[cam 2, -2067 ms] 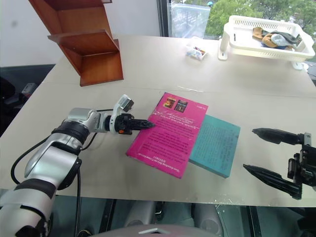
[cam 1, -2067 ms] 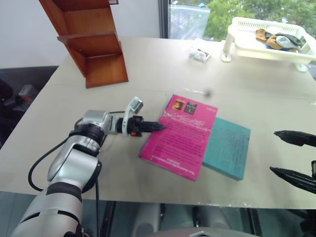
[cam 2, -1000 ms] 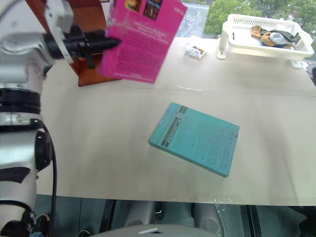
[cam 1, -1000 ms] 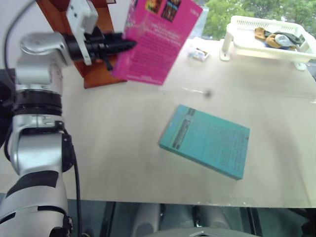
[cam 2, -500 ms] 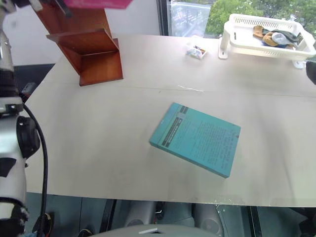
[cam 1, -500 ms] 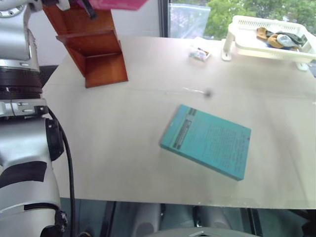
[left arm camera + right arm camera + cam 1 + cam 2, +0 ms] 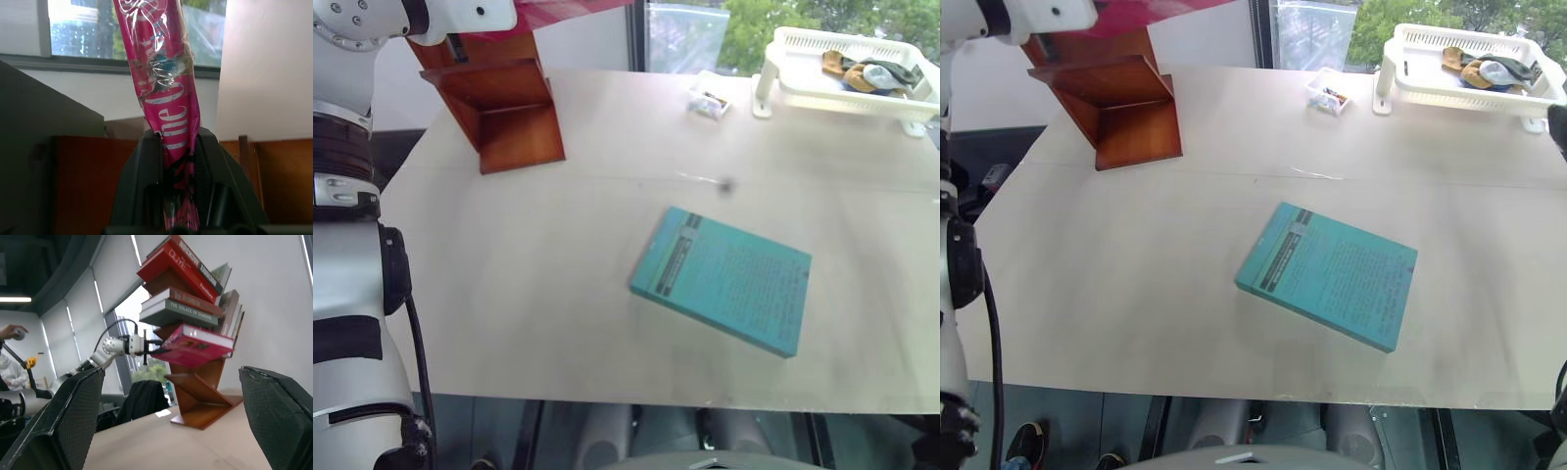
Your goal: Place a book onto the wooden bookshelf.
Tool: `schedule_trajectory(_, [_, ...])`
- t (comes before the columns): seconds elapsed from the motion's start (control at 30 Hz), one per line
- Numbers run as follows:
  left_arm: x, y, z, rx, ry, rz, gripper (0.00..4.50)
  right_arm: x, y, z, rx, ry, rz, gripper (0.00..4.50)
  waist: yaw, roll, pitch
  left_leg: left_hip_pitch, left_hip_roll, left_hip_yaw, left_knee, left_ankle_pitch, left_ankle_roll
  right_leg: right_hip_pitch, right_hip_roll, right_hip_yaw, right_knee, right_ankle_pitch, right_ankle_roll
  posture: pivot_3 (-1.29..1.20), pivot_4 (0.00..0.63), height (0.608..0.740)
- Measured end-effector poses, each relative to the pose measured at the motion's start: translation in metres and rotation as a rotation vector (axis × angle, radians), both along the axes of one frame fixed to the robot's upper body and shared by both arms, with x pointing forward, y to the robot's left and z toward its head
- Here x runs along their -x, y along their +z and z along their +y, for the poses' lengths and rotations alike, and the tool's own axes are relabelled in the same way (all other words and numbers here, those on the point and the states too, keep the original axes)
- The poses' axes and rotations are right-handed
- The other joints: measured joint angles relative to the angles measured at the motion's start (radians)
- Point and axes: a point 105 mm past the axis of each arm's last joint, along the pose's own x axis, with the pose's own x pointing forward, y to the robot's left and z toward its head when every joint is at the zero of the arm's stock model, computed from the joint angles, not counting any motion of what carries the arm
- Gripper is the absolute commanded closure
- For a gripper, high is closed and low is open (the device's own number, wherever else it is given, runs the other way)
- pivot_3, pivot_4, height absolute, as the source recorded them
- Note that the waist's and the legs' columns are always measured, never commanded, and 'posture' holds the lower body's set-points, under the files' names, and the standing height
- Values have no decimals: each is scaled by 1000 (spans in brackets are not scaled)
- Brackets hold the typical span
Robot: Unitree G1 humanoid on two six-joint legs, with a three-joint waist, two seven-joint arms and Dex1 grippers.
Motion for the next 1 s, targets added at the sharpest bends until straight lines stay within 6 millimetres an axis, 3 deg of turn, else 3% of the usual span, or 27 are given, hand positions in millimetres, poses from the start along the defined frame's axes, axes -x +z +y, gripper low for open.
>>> schedule_trajectory(0.27, [-13, -23, 20, -108, 139, 89, 4180, -1, 10, -3, -23, 16, -6, 0, -3, 0, 0, -3, 0, 2, 2, 0, 1, -5, 0, 2, 6, 0, 0, 0, 150, 740])
schedule_trajectory(0.57, [-10, -26, 47, -128, 249, 124, 4180, -4, 9, -3, -19, 7, 5, 0, -3, 0, 1, -6, 0, 3, 6, -1, 1, -10, 0, 4, 13, 0, 0, 0, 150, 740])
schedule_trajectory(0.77, [-11, -30, 52, -138, 266, 134, 4180, -5, 8, -3, -9, -2, 9, 0, -8, 0, 1, -6, 1, 3, 8, -1, 1, -11, 1, 5, 14, 0, 0, 0, 150, 740])
schedule_trajectory(0.8, [-12, -30, 53, -135, 271, 131, 3168, -6, 8, -3, -8, -2, 9, 0, -9, 0, 1, -6, 1, 3, 8, -1, 1, -11, 1, 5, 14, 0, 0, 0, 150, 740])
schedule_trajectory(0.83, [-12, -31, 55, -133, 277, 131, 3015, -6, 8, -3, -7, -3, 10, 0, -10, 0, 1, -6, 1, 3, 8, -1, 1, -11, 2, 5, 14, 0, 0, 0, 150, 740])
schedule_trajectory(0.87, [-12, -32, 56, -131, 282, 129, 2374, -6, 8, -3, -6, -3, 10, 0, -11, 0, 1, -6, 1, 4, 8, -1, 1, -12, 2, 5, 15, 0, 0, 0, 150, 740])
schedule_trajectory(1.0, [-13, -32, 58, -128, 289, 125, 755, -5, 9, -1, 6, -1, 3, 0, -5, 0, 1, -6, 1, 4, 8, -1, 1, -12, 2, 6, 15, 0, 0, 0, 150, 740])
